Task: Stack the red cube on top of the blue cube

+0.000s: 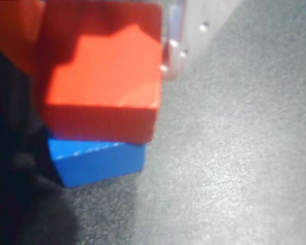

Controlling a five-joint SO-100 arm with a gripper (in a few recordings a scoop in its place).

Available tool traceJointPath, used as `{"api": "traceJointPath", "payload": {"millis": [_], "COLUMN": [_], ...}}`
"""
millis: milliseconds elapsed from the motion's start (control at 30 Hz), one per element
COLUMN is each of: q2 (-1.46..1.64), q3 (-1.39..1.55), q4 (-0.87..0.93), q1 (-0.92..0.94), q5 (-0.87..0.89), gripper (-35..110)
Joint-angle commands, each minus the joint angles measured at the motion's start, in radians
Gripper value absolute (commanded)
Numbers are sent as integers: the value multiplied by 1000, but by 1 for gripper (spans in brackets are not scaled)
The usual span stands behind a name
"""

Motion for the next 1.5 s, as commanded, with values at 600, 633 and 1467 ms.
{"api": "traceJointPath", "payload": {"millis": [600, 633, 1467], "q2": [8, 8, 344], "q3": [-38, -40, -35], "q4": [-14, -17, 95], "q1": [-5, -5, 26], "q5": [12, 8, -40], "gripper": [17, 19, 0]}}
